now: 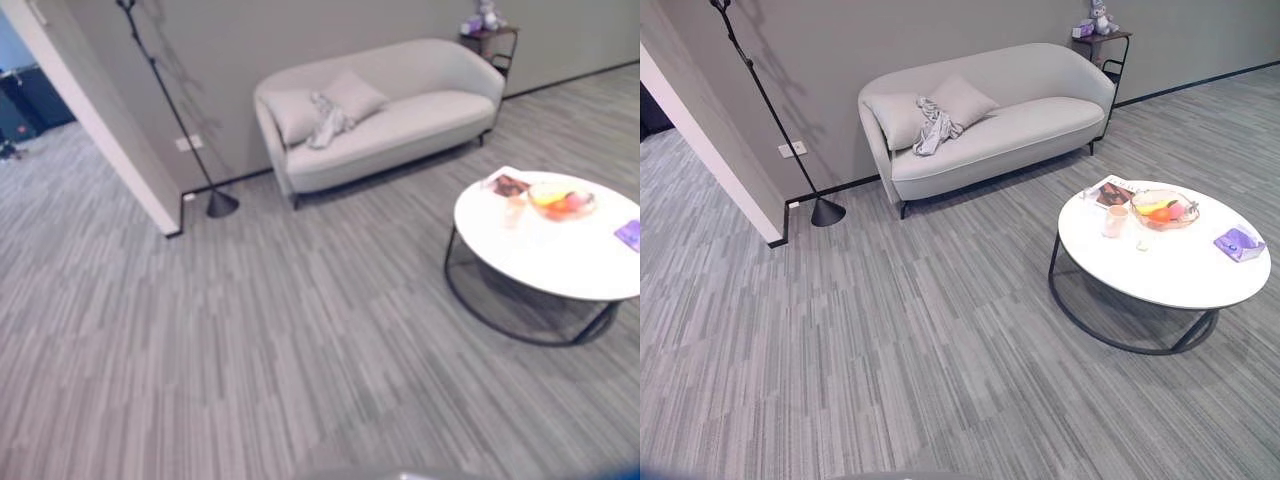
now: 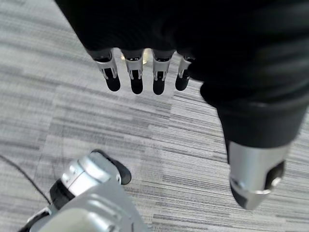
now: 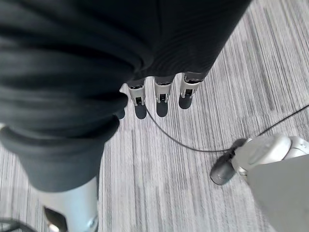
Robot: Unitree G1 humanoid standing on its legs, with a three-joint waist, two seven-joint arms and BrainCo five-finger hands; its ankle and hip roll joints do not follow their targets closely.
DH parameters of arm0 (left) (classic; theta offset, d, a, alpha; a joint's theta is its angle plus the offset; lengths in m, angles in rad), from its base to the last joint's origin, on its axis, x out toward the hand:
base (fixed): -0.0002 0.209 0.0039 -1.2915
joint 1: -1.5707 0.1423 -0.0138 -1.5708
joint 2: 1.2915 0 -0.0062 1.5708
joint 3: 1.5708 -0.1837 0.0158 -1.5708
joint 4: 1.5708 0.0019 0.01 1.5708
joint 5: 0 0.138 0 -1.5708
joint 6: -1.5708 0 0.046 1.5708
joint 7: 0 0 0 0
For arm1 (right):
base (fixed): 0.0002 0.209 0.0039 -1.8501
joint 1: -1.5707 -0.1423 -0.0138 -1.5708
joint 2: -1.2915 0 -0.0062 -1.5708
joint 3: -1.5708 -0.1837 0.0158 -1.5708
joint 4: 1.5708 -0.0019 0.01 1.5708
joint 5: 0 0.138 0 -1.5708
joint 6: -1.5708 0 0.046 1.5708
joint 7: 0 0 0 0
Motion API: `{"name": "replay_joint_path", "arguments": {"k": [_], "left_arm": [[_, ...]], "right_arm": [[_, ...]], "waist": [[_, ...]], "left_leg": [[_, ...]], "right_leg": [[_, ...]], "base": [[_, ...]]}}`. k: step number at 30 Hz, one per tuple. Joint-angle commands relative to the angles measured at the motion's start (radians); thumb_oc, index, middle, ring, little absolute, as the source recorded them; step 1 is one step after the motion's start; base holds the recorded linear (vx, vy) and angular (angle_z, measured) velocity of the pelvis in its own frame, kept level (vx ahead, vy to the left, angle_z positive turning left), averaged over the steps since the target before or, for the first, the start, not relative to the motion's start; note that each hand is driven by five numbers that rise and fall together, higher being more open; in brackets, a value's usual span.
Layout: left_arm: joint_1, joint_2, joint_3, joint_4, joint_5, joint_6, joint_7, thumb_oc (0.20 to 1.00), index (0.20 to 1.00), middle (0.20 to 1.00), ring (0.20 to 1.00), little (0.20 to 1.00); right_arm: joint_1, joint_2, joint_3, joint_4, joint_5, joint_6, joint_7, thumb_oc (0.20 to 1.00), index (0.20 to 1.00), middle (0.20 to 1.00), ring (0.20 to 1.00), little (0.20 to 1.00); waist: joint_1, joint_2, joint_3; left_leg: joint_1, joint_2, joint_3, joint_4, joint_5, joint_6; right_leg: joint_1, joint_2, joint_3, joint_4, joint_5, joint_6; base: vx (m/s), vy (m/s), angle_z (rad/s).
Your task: Hang the clothes on the sofa on the clothes rack.
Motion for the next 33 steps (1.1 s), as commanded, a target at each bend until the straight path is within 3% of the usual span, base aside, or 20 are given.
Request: {"name": "replay_joint_path", "arguments": {"k": [1,6,15,33], "left_arm": [[-0.068,-0.005,0.017,0.058,-0.015,0.002,-0.002,1.0,1.0,1.0,1.0,1.0],[-0.069,-0.016,-0.018,0.062,0.022,-0.002,0.001,1.0,1.0,1.0,1.0,1.0],[-0.086,-0.011,-0.109,0.046,0.143,-0.012,-0.011,1.0,1.0,1.0,1.0,1.0],[-0.087,-0.006,-0.118,0.073,0.209,-0.017,-0.016,1.0,1.0,1.0,1.0,1.0]], "right_arm": [[-0.068,0.036,-0.003,0.056,0.02,-0.004,-0.011,1.0,1.0,1.0,1.0,1.0],[-0.074,0.057,0.05,0.04,-0.014,-0.01,-0.007,1.0,1.0,1.0,1.0,1.0],[-0.071,0.093,0.206,-0.003,-0.207,-0.004,0.037,1.0,1.0,1.0,1.0,1.0],[-0.06,0.098,0.254,-0.007,-0.296,-0.007,0.057,1.0,1.0,1.0,1.0,1.0]], "waist": [[0.024,-0.046,0.014],[0.021,-0.049,0.011],[0.012,-0.06,0.007],[0.015,-0.065,-0.001]], "left_leg": [[0.059,0.017,-0.04,-0.091,-0.027,-0.048],[0.065,0.02,-0.038,-0.091,-0.031,-0.048],[0.068,0.028,-0.035,-0.091,-0.026,-0.052],[0.068,0.029,-0.04,-0.091,-0.024,-0.054]], "right_leg": [[0.107,-0.055,-0.031,-0.211,0.104,0.11],[0.113,-0.054,-0.029,-0.211,0.102,0.108],[0.118,-0.052,-0.028,-0.211,0.101,0.103],[0.117,-0.046,-0.022,-0.211,0.101,0.1]], "base": [[0.0,0.0,0.0],[0.0,0.0,0.0],[0.0,-0.003,0.0],[0.0,0.0,0.0]]}}
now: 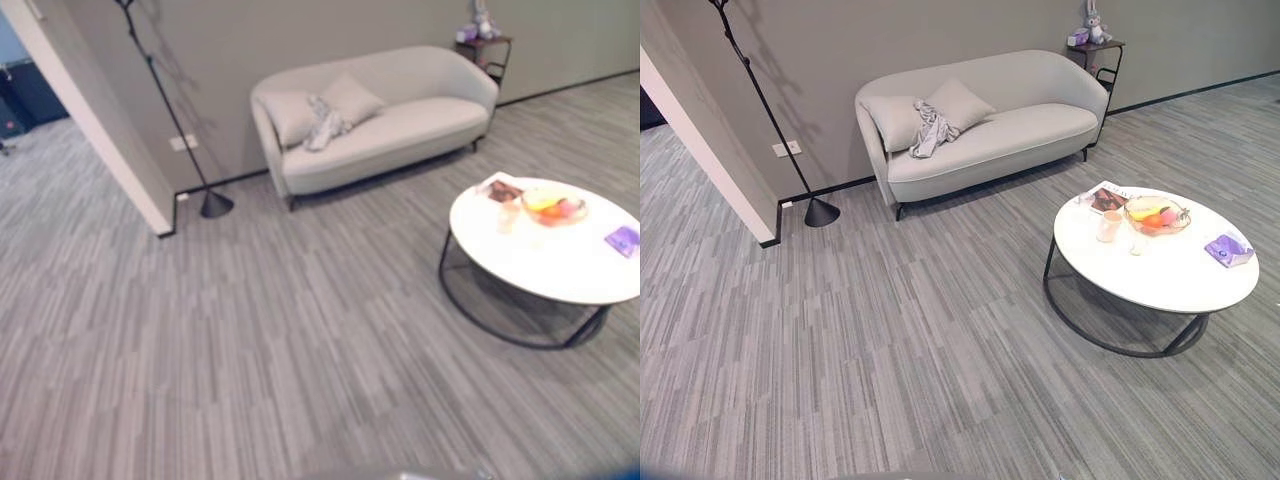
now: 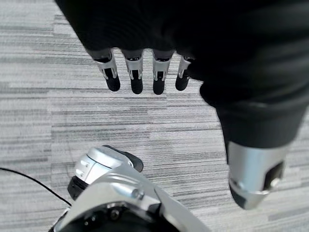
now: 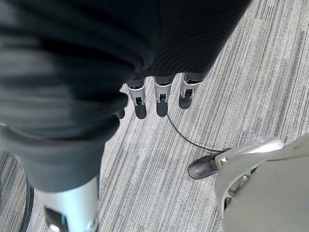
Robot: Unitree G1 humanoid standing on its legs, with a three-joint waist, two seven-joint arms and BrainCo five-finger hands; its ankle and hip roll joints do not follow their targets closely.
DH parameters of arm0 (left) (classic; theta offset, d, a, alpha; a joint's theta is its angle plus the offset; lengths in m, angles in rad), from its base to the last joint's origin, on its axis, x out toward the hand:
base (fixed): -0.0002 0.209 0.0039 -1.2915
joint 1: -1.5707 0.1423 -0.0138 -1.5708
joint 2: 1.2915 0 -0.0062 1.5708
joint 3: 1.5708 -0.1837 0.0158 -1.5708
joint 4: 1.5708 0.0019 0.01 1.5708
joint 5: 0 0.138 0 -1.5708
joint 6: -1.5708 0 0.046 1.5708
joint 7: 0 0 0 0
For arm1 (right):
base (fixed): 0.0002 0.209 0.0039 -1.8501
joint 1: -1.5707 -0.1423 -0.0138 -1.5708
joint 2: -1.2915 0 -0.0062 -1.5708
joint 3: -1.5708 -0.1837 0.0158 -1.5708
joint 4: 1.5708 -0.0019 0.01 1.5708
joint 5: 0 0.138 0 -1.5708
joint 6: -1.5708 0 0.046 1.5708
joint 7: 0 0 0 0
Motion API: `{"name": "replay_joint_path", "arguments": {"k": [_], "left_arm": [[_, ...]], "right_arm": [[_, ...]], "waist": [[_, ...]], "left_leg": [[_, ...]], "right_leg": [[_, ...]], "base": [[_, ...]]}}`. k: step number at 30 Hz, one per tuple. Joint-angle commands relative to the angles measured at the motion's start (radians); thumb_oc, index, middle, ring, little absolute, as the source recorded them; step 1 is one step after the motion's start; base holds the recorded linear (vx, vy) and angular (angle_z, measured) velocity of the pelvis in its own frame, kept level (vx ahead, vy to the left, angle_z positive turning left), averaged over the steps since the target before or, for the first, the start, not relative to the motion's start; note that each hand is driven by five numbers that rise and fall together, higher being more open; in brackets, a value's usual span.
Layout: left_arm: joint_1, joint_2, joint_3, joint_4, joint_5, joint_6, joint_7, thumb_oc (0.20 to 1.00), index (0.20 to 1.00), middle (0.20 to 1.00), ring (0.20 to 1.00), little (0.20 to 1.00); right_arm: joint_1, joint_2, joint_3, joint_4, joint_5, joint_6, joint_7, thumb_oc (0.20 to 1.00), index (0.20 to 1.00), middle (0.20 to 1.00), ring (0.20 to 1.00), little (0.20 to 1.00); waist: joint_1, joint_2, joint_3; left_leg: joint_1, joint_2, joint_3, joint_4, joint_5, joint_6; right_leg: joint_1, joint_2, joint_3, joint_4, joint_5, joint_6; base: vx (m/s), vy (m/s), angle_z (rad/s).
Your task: Hang the clothes on the sofa on the clothes rack.
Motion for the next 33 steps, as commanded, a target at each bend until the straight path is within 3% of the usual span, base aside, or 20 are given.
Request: {"name": "replay_joint_path", "arguments": {"k": [1,27,30,31,32,33], "left_arm": [[-0.057,-0.002,-0.029,0.081,0.038,-0.012,0.0,1.0,1.0,1.0,1.0,1.0],[-0.058,0.009,-0.002,0.096,0.019,-0.003,-0.012,1.0,1.0,1.0,1.0,1.0],[-0.064,0.013,-0.001,0.093,0.008,0.001,-0.005,1.0,1.0,1.0,1.0,1.0],[-0.062,0.013,0.007,0.095,-0.005,0.003,0.004,1.0,1.0,1.0,1.0,1.0],[-0.063,0.012,0.007,0.095,-0.006,0.003,0.004,1.0,1.0,1.0,1.0,1.0],[-0.056,0.013,0.011,0.094,-0.016,0.004,0.008,1.0,1.0,1.0,1.0,1.0]], "right_arm": [[-0.031,0.031,0.048,0.029,-0.024,-0.009,0.009,1.0,1.0,1.0,1.0,1.0],[-0.029,0.027,0.061,0.02,-0.034,-0.006,0.033,1.0,1.0,1.0,1.0,1.0],[-0.053,0.009,0.044,0.022,-0.02,-0.007,0.028,1.0,1.0,1.0,1.0,1.0],[-0.061,-0.016,0.022,0.025,-0.028,-0.002,0.017,1.0,1.0,1.0,1.0,1.0],[-0.062,-0.016,0.022,0.026,-0.029,-0.002,0.017,1.0,1.0,1.0,1.0,1.0],[-0.059,-0.027,0.014,0.032,-0.031,0.005,0.011,1.0,1.0,1.0,1.0,1.0]], "waist": [[0.019,-0.058,-0.001],[0.028,-0.065,0.021],[0.034,-0.065,0.076],[0.04,-0.06,0.122],[0.038,-0.061,0.118],[0.043,-0.059,0.13]], "left_leg": [[0.058,0.024,-0.038,-0.068,-0.024,-0.053],[0.055,0.043,-0.05,-0.049,-0.025,-0.062],[-0.105,0.031,-0.031,0.216,-0.045,-0.08],[-0.248,0.046,-0.026,0.472,0.057,-0.089],[-0.255,0.045,-0.028,0.473,0.06,-0.089],[-0.311,0.046,-0.029,0.57,0.116,-0.084]], "right_leg": [[0.062,-0.066,-0.026,-0.086,0.033,0.08],[0.064,-0.052,-0.014,-0.086,0.022,0.07],[0.046,-0.051,-0.005,-0.062,0.005,0.041],[0.055,-0.043,-0.003,-0.045,-0.007,0.017],[0.049,-0.043,-0.006,-0.045,-0.006,0.017],[0.053,-0.036,-0.008,-0.043,-0.016,0.004]], "base": [[0.0,0.0,0.0],[0.01,-0.015,0.0],[-0.12,-0.091,0.0],[-0.08,-0.094,-0.07],[0.01,-0.088,-0.15],[0.07,-0.056,-0.18]]}}
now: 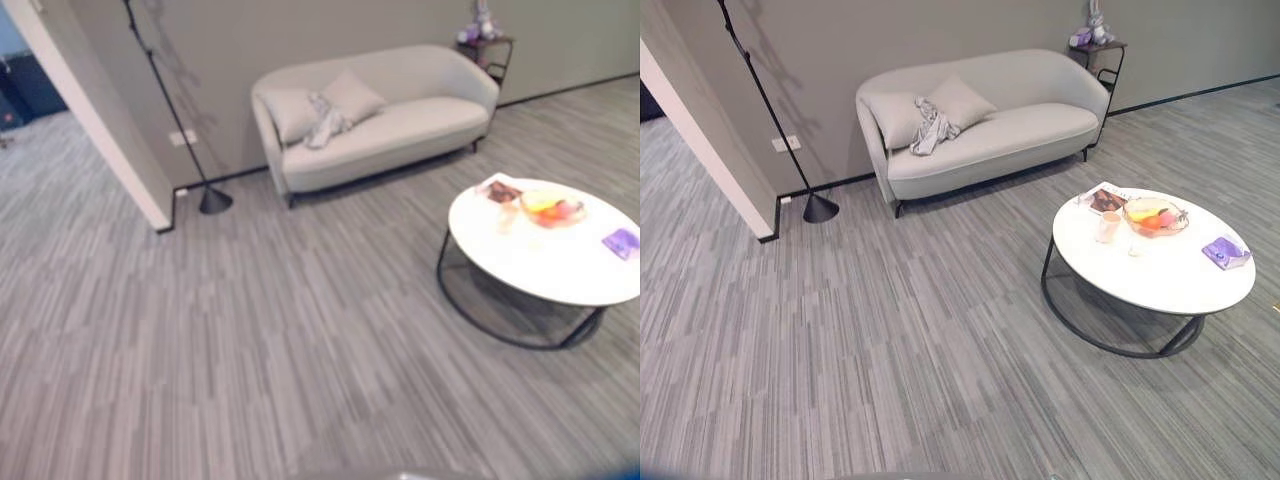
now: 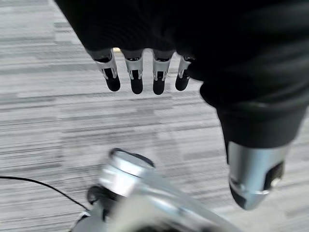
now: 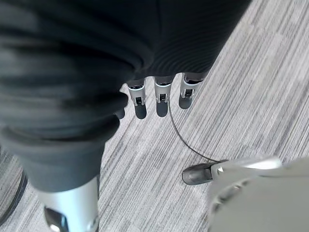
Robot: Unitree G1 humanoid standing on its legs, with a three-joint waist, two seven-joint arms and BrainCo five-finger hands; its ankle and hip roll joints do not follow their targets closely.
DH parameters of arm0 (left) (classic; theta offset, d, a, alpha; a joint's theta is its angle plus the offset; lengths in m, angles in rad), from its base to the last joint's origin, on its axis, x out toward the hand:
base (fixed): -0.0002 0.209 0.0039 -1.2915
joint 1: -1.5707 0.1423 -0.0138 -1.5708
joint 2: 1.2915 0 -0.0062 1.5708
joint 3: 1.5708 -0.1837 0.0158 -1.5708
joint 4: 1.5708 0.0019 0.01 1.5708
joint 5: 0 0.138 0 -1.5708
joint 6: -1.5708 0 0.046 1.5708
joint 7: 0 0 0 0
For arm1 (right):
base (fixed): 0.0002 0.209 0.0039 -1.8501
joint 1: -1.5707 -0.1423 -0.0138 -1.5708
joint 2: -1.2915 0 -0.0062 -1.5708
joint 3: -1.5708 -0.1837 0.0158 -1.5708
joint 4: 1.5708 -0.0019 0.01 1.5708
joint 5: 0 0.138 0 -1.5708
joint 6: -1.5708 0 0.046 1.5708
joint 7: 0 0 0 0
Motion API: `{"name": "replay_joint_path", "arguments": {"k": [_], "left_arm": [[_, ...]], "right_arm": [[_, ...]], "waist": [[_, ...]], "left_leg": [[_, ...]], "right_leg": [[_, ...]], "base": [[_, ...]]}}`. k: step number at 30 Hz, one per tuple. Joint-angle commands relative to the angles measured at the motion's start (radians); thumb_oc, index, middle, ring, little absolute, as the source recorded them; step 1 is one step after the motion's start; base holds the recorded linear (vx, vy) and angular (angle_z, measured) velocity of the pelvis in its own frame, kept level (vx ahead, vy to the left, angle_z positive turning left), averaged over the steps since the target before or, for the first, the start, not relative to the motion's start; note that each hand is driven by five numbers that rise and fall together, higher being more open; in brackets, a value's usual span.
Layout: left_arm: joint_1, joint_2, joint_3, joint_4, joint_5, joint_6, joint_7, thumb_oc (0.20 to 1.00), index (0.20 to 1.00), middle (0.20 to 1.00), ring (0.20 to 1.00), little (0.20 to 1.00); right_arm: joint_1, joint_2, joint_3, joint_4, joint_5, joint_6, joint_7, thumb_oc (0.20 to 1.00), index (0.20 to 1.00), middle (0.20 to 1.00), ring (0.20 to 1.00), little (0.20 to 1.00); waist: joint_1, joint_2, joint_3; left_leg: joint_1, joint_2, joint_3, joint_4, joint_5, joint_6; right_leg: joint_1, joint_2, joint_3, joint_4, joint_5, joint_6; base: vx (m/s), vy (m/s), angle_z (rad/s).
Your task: Hang the clothes on the sofa on the clothes rack.
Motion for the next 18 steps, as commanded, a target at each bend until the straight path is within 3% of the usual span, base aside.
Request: {"name": "replay_joint_path", "arguments": {"k": [1,3,4,5,6,7,8,9,10,11,12,13,14,15,16,17,18], "left_arm": [[-0.02,-0.01,0.006,0.037,-0.052,0.003,0.017,1.0,1.0,1.0,1.0,1.0],[-0.01,-0.009,0.024,0.036,-0.09,0.005,0.016,1.0,1.0,1.0,1.0,1.0],[-0.003,-0.009,0.037,0.037,-0.107,0.006,0.015,1.0,1.0,1.0,1.0,1.0],[0.013,-0.009,0.058,0.041,-0.131,0.007,0.011,1.0,1.0,1.0,1.0,1.0],[0.013,-0.009,0.058,0.041,-0.131,0.007,0.011,1.0,1.0,1.0,1.0,1.0],[0.019,-0.005,0.065,0.051,-0.135,0.004,0.008,1.0,1.0,1.0,1.0,1.0],[0.019,-0.005,0.065,0.051,-0.135,0.004,0.008,1.0,1.0,1.0,1.0,1.0],[0.016,0.007,0.064,0.058,-0.133,-0.008,0.006,1.0,1.0,1.0,1.0,1.0],[0.014,0.015,0.065,0.06,-0.133,-0.009,0.008,1.0,1.0,1.0,1.0,1.0],[0.016,0.022,0.069,0.066,-0.131,-0.013,0.011,1.0,1.0,1.0,1.0,1.0],[0.028,0.041,0.082,0.086,-0.103,-0.011,0.017,1.0,1.0,1.0,1.0,1.0],[0.028,0.042,0.083,0.086,-0.103,-0.011,0.017,1.0,1.0,1.0,1.0,1.0],[0.071,0.061,0.127,0.112,-0.079,0.0,0.018,1.0,1.0,1.0,1.0,1.0],[0.071,0.061,0.127,0.112,-0.079,0.0,0.018,1.0,1.0,1.0,1.0,1.0],[0.084,0.078,0.146,0.129,-0.073,-0.009,0.024,1.0,1.0,1.0,1.0,1.0],[0.068,0.106,0.143,0.122,-0.084,-0.002,0.035,1.0,1.0,1.0,1.0,1.0],[0.067,0.106,0.143,0.122,-0.084,-0.002,0.035,1.0,1.0,1.0,1.0,1.0]], "right_arm": [[-0.013,-0.029,-0.023,0.03,0.015,0.014,-0.025,1.0,1.0,1.0,1.0,1.0],[-0.008,-0.038,-0.016,0.032,-0.015,0.02,-0.032,1.0,1.0,1.0,1.0,1.0],[-0.001,-0.038,-0.007,0.028,-0.031,0.021,-0.031,1.0,1.0,1.0,1.0,1.0],[0.009,-0.032,0.022,0.016,-0.059,0.022,-0.018,1.0,1.0,1.0,1.0,1.0],[0.009,-0.031,0.022,0.016,-0.059,0.022,-0.018,1.0,1.0,1.0,1.0,1.0],[0.012,-0.023,0.04,0.006,-0.072,0.016,-0.013,1.0,1.0,1.0,1.0,1.0],[0.012,-0.023,0.04,0.006,-0.072,0.016,-0.013,1.0,1.0,1.0,1.0,1.0],[-0.012,-0.018,0.083,-0.019,-0.096,0.008,-0.004,1.0,1.0,1.0,1.0,1.0],[-0.025,-0.013,0.098,-0.036,-0.111,0.003,-0.008,1.0,1.0,1.0,1.0,1.0],[-0.036,-0.011,0.108,-0.047,-0.121,0.001,-0.007,1.0,1.0,1.0,1.0,1.0],[-0.09,-0.001,0.145,-0.082,-0.168,-0.003,-0.011,1.0,1.0,1.0,1.0,1.0],[-0.09,0.0,0.145,-0.082,-0.168,-0.002,-0.012,1.0,1.0,1.0,1.0,1.0],[-0.134,0.025,0.181,-0.104,-0.199,0.007,0.005,1.0,1.0,1.0,1.0,1.0],[-0.134,0.025,0.181,-0.104,-0.199,0.007,0.005,1.0,1.0,1.0,1.0,1.0],[-0.148,0.046,0.186,-0.13,-0.195,-0.005,0.009,1.0,1.0,1.0,1.0,1.0],[-0.166,0.06,0.185,-0.157,-0.175,-0.013,0.004,1.0,1.0,1.0,1.0,1.0],[-0.166,0.06,0.185,-0.157,-0.175,-0.013,0.004,1.0,1.0,1.0,1.0,1.0]], "waist": [[0.031,0.004,0.074],[0.057,0.001,0.079],[0.069,-0.001,0.072],[0.095,-0.005,0.057],[0.096,-0.007,0.058],[0.109,-0.005,0.055],[0.109,-0.005,0.055],[0.147,-0.008,0.065],[0.167,-0.015,0.071],[0.181,-0.02,0.074],[0.207,-0.036,0.075],[0.211,-0.04,0.076],[0.256,-0.065,0.061],[0.258,-0.066,0.061],[0.286,-0.089,0.049],[0.31,-0.138,0.032],[0.309,-0.139,0.031]], "left_leg": [[-0.114,0.073,-0.023,0.207,0.103,0.021],[-0.202,0.073,0.031,0.218,0.062,0.033],[-0.213,0.065,0.05,0.142,0.047,0.039],[-0.207,0.052,0.057,-0.061,0.037,0.051],[-0.203,0.051,0.058,-0.066,0.039,0.052],[-0.202,0.043,0.045,-0.197,0.093,0.044],[-0.202,0.043,0.045,-0.198,0.093,0.044],[-0.251,0.036,0.038,-0.405,0.138,0.027],[-0.278,0.036,0.024,-0.471,0.16,0.019],[-0.31,0.037,0.005,-0.494,0.173,0.012],[-0.37,0.057,0.073,-0.497,0.198,0.013],[-0.368,0.057,0.079,-0.497,0.197,0.014],[-0.372,0.078,0.124,-0.454,0.23,0.046],[-0.371,0.079,0.126,-0.455,0.23,0.046],[-0.4,0.08,0.105,-0.384,0.276,0.055],[-0.454,0.053,0.073,-0.207,0.246,0.078],[-0.457,0.053,0.073,-0.204,0.244,0.078]], "right_leg": [[0.095,0.006,-0.021,-0.043,-0.041,0.051],[0.127,0.013,-0.008,-0.061,-0.064,0.054],[0.14,0.013,-0.001,-0.069,-0.077,0.061],[0.162,0.015,0.022,-0.08,-0.096,0.076],[0.163,0.013,0.023,-0.08,-0.097,0.076],[0.179,0.024,0.034,-0.08,-0.112,0.083],[0.179,0.023,0.034,-0.08,-0.112,0.083],[0.24,0.041,0.072,-0.08,-0.162,0.087],[0.26,0.037,0.101,-0.08,-0.174,0.086],[0.275,0.039,0.122,-0.08,-0.187,0.085],[0.331,0.038,0.166,-0.077,-0.231,0.095],[0.331,0.034,0.169,-0.076,-0.232,0.096],[0.369,0.015,0.213,-0.04,-0.256,0.104],[0.368,0.013,0.214,-0.039,-0.256,0.104],[0.39,-0.002,0.213,-0.018,-0.243,0.117],[0.342,-0.058,0.157,0.13,-0.08,0.178],[0.341,-0.058,0.156,0.131,-0.08,0.178]], "base": [[0.14,-0.062,-0.2],[0.24,0.01,-0.1],[0.46,0.161,-0.11],[0.37,0.149,-0.17],[0.41,0.154,-0.26],[0.17,0.046,-0.2],[0.57,0.175,-0.32],[0.56,0.191,-0.17],[0.72,0.244,-0.23],[0.76,0.343,-0.51],[0.61,0.279,-0.79],[0.97,0.506,-0.78],[0.51,0.279,-0.56],[0.85,0.447,-0.83],[0.82,0.447,-1.13],[0.83,0.448,-1.17],[0.74,0.441,-0.84]]}}
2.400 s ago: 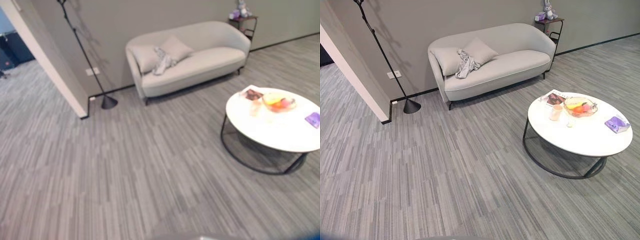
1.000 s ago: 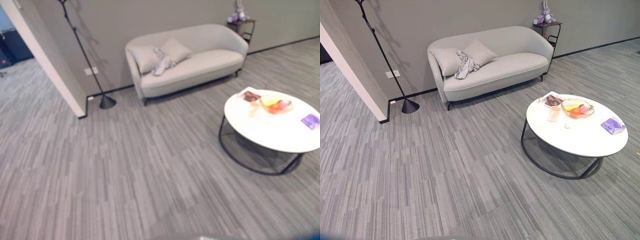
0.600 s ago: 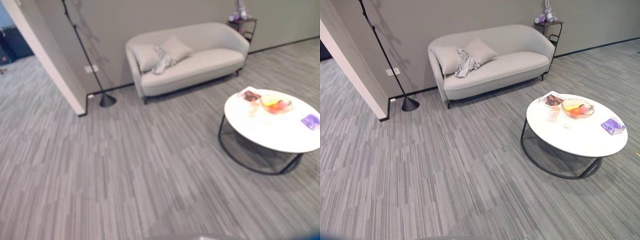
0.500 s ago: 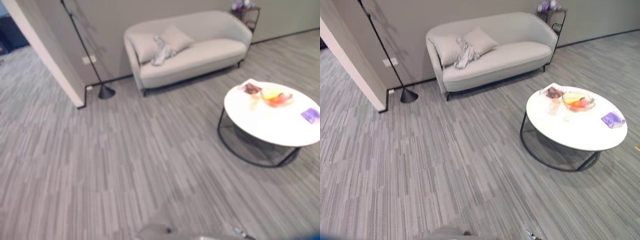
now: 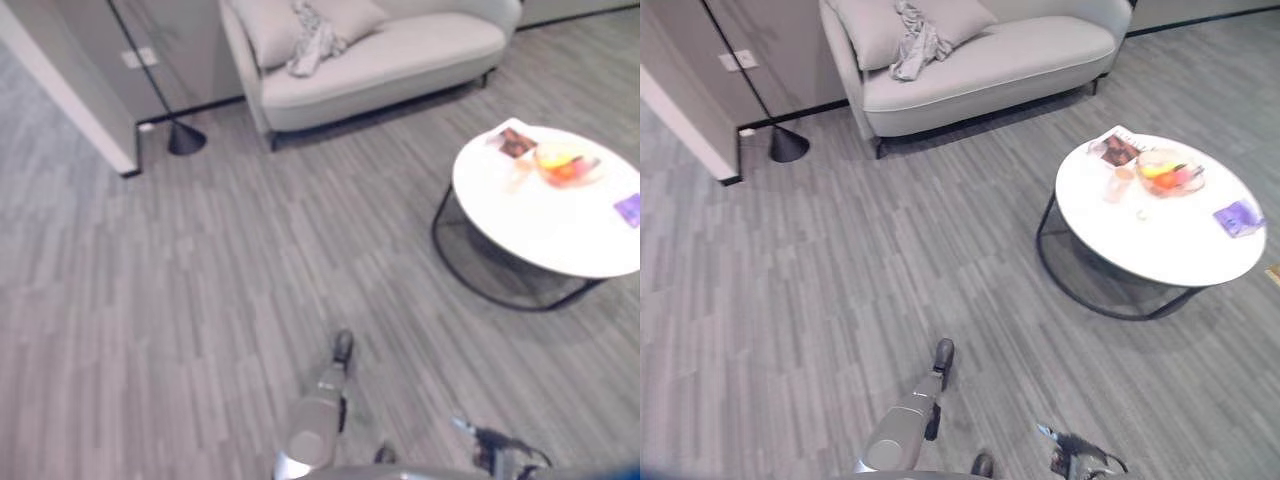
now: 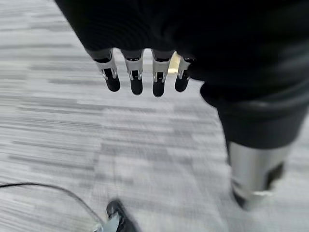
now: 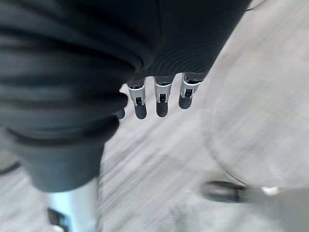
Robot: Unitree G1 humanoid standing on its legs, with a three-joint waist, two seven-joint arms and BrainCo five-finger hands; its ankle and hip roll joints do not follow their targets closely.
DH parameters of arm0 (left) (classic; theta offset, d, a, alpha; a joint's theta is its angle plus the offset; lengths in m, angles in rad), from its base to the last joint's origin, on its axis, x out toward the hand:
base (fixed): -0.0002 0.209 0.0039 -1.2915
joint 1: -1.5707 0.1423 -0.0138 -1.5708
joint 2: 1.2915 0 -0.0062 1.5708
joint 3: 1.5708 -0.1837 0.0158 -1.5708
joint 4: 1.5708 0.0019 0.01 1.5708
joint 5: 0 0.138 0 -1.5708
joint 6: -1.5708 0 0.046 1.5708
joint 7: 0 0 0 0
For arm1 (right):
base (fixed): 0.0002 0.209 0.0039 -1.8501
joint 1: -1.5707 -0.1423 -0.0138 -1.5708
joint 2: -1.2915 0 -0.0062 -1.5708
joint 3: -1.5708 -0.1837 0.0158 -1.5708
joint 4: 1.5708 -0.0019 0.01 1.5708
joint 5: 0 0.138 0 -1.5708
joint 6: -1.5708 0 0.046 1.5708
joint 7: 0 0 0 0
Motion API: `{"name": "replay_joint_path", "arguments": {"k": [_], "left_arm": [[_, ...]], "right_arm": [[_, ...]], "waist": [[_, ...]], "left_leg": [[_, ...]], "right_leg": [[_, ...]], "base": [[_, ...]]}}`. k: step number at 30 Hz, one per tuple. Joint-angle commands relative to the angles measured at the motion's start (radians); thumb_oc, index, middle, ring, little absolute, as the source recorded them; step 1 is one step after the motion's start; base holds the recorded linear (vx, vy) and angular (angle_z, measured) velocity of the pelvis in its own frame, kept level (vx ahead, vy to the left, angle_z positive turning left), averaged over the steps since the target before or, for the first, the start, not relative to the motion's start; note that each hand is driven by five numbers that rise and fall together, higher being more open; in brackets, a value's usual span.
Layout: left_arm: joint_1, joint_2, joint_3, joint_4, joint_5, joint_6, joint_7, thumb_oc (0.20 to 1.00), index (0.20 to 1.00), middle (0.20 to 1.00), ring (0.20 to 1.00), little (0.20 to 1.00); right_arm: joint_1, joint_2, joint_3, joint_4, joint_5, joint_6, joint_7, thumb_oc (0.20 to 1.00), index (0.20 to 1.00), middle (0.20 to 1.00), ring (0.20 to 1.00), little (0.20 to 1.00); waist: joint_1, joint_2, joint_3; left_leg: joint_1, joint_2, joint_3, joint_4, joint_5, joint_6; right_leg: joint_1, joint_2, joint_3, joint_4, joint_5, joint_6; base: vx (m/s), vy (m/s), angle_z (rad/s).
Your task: Hang the clothes on the sofa on the clothes rack.
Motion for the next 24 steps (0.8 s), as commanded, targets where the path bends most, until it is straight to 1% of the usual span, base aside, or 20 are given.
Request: {"name": "replay_joint_path", "arguments": {"k": [1,2,3,4,5,6,7,9,10,11,12,13,14,16,17,19,21,22,23,24], "left_arm": [[0.011,0.0,-0.062,-0.053,0.019,-0.003,0.019,1.0,1.0,1.0,1.0,1.0],[-0.002,0.003,-0.091,-0.09,0.022,-0.004,0.018,1.0,1.0,1.0,1.0,1.0],[-0.006,0.003,-0.108,-0.111,0.027,-0.009,0.024,1.0,1.0,1.0,1.0,1.0],[-0.006,0.003,-0.108,-0.111,0.028,-0.008,0.024,1.0,1.0,1.0,1.0,1.0],[-0.024,0.001,-0.146,-0.152,0.033,-0.018,0.028,1.0,1.0,1.0,1.0,1.0],[-0.024,0.0,-0.146,-0.152,0.033,-0.018,0.028,1.0,1.0,1.0,1.0,1.0],[-0.034,0.0,-0.162,-0.183,0.029,-0.019,0.027,1.0,1.0,1.0,1.0,1.0],[-0.055,-0.002,-0.185,-0.203,0.042,-0.025,0.034,1.0,1.0,1.0,1.0,1.0],[-0.055,-0.003,-0.184,-0.203,0.042,-0.025,0.034,1.0,1.0,1.0,1.0,1.0],[-0.067,-0.003,-0.188,-0.208,0.038,-0.03,0.037,1.0,1.0,1.0,1.0,1.0],[-0.081,-0.008,-0.187,-0.207,0.04,-0.033,0.04,1.0,1.0,1.0,1.0,1.0],[-0.087,-0.022,-0.171,-0.189,0.048,-0.036,0.04,1.0,1.0,1.0,1.0,1.0],[-0.087,-0.022,-0.171,-0.188,0.048,-0.036,0.04,1.0,1.0,1.0,1.0,1.0],[-0.083,-0.033,-0.147,-0.15,0.072,-0.03,0.04,1.0,1.0,1.0,1.0,1.0],[-0.082,-0.033,-0.145,-0.148,0.074,-0.031,0.039,1.0,1.0,1.0,1.0,1.0],[-0.072,-0.046,-0.121,-0.099,0.123,-0.019,0.029,1.0,1.0,1.0,1.0,1.0],[-0.05,-0.05,-0.097,-0.076,0.131,-0.014,0.026,1.0,1.0,1.0,1.0,1.0],[-0.034,-0.052,-0.086,-0.068,0.124,-0.007,0.024,1.0,1.0,1.0,1.0,1.0],[-0.021,-0.052,-0.071,-0.064,0.105,-0.003,0.029,1.0,1.0,1.0,1.0,1.0],[-0.024,-0.054,-0.063,-0.064,0.082,0.0,0.037,1.0,1.0,1.0,1.0,1.0]], "right_arm": [[-0.014,0.003,0.031,-0.077,0.011,-0.019,-0.005,1.0,1.0,1.0,1.0,1.0],[-0.022,0.017,0.049,-0.111,0.009,-0.023,-0.006,1.0,1.0,1.0,1.0,1.0],[-0.015,0.024,0.062,-0.135,0.007,-0.026,-0.001,1.0,1.0,1.0,1.0,1.0],[-0.015,0.024,0.062,-0.135,0.007,-0.026,-0.001,1.0,1.0,1.0,1.0,1.0],[-0.002,0.034,0.094,-0.193,0.003,-0.035,0.015,1.0,1.0,1.0,1.0,1.0],[-0.001,0.033,0.095,-0.194,0.003,-0.035,0.015,1.0,1.0,1.0,1.0,1.0],[0.025,0.037,0.109,-0.229,0.009,-0.039,0.024,1.0,1.0,1.0,1.0,1.0],[0.064,0.027,0.106,-0.24,0.014,-0.034,0.03,1.0,1.0,1.0,1.0,1.0],[0.064,0.027,0.106,-0.24,0.014,-0.034,0.03,1.0,1.0,1.0,1.0,1.0],[0.078,0.019,0.096,-0.257,0.029,-0.038,0.026,1.0,1.0,1.0,1.0,1.0],[0.091,0.01,0.076,-0.263,0.053,-0.034,0.026,1.0,1.0,1.0,1.0,1.0],[0.103,-0.001,0.057,-0.276,0.081,-0.034,0.033,1.0,1.0,1.0,1.0,1.0],[0.103,-0.001,0.057,-0.276,0.081,-0.033,0.033,1.0,1.0,1.0,1.0,1.0],[0.102,-0.005,0.048,-0.278,0.062,-0.026,0.033,1.0,1.0,1.0,1.0,1.0],[0.103,-0.005,0.05,-0.28,0.061,-0.024,0.033,1.0,1.0,1.0,1.0,1.0],[0.111,-0.007,0.022,-0.263,0.029,-0.011,0.041,1.0,1.0,1.0,1.0,1.0],[0.128,-0.009,0.01,-0.236,0.013,-0.004,0.046,1.0,1.0,1.0,1.0,1.0],[0.135,-0.005,0.014,-0.227,0.008,0.003,0.053,1.0,1.0,1.0,1.0,1.0],[0.139,-0.006,0.015,-0.213,0.007,0.008,0.053,1.0,1.0,1.0,1.0,1.0],[0.133,-0.005,0.015,-0.193,0.009,0.01,0.058,1.0,1.0,1.0,1.0,1.0]], "waist": [[0.083,-0.074,-0.059],[0.079,-0.047,-0.069],[0.071,-0.024,-0.074],[0.071,-0.024,-0.073],[0.013,0.04,-0.072],[0.01,0.041,-0.073],[-0.054,0.086,-0.053],[-0.122,0.104,-0.039],[-0.126,0.107,-0.039],[-0.148,0.1,-0.027],[-0.175,0.097,-0.018],[-0.199,0.095,-0.01],[-0.202,0.095,-0.009],[-0.215,0.099,-0.007],[-0.214,0.11,-0.008],[-0.257,0.105,-0.021],[-0.278,0.101,-0.059],[-0.285,0.106,-0.079],[-0.288,0.115,-0.09],[-0.288,0.122,-0.099]], "left_leg": [[-0.189,-0.104,0.022,0.126,0.139,0.115],[-0.094,-0.131,0.013,0.114,0.063,0.161],[-0.027,-0.149,0.004,0.083,0.032,0.182],[-0.026,-0.151,0.005,0.082,0.032,0.183],[0.155,-0.175,-0.065,-0.019,0.002,0.202],[0.156,-0.176,-0.067,-0.022,0.005,0.201],[0.286,-0.182,-0.149,-0.07,-0.008,0.196],[0.399,-0.183,-0.237,-0.1,-0.052,0.171],[0.399,-0.181,-0.243,-0.101,-0.051,0.17],[0.443,-0.186,-0.274,-0.11,-0.076,0.155],[0.497,-0.182,-0.317,-0.13,-0.112,0.138],[0.58,-0.169,-0.364,-0.143,-0.181,0.118],[0.579,-0.17,-0.367,-0.143,-0.179,0.118],[0.668,-0.136,-0.391,-0.16,-0.247,0.109],[0.676,-0.122,-0.388,-0.165,-0.254,0.106],[0.794,-0.082,-0.423,-0.207,-0.307,0.091],[0.861,-0.044,-0.436,-0.211,-0.318,0.079],[0.897,-0.003,-0.42,-0.186,-0.318,0.07],[0.896,0.03,-0.411,-0.146,-0.281,0.064],[0.874,0.059,-0.392,-0.058,-0.19,0.041]], "right_leg": [[0.192,-0.119,-0.111,0.241,0.184,0.21],[0.09,-0.181,-0.169,0.487,0.437,0.239],[0.039,-0.198,-0.188,0.583,0.495,0.229],[0.04,-0.199,-0.188,0.585,0.494,0.23],[-0.138,-0.151,-0.193,0.754,0.396,0.188],[-0.138,-0.151,-0.196,0.755,0.396,0.188],[-0.276,-0.122,-0.244,0.77,0.262,0.169],[-0.377,-0.122,-0.298,0.578,0.182,0.134],[-0.372,-0.12,-0.304,0.571,0.185,0.133],[-0.4,-0.122,-0.293,0.468,0.193,0.135],[-0.42,-0.125,-0.28,0.314,0.219,0.145],[-0.459,-0.153,-0.262,0.096,0.294,0.189],[-0.455,-0.154,-0.265,0.088,0.3,0.19],[-0.504,-0.169,-0.28,-0.043,0.357,0.228],[-0.495,-0.155,-0.284,-0.049,0.356,0.228],[-0.573,-0.209,-0.257,-0.059,0.426,0.258],[-0.536,-0.213,-0.255,-0.024,0.458,0.254],[-0.549,-0.196,-0.255,0.029,0.44,0.245],[-0.565,-0.178,-0.251,0.096,0.424,0.239],[-0.563,-0.157,-0.253,0.171,0.386,0.223]], "base": [[0.72,0.526,-0.85],[0.98,0.72,-0.4],[0.73,0.558,-0.01],[0.87,0.563,0.76],[0.6,0.368,0.67],[1.01,0.518,0.7],[0.67,0.194,0.77],[0.65,0.118,1.35],[0.41,-0.02,1.64],[0.45,-0.075,1.42],[0.89,-0.138,1.39],[0.67,-0.12,1.28],[0.71,-0.104,1.29],[0.52,-0.074,0.98],[0.69,-0.08,0.45],[0.93,-0.112,0.27],[0.91,-0.104,0.88],[0.85,-0.127,0.85],[0.86,-0.184,0.68],[0.69,-0.187,0.24]]}}
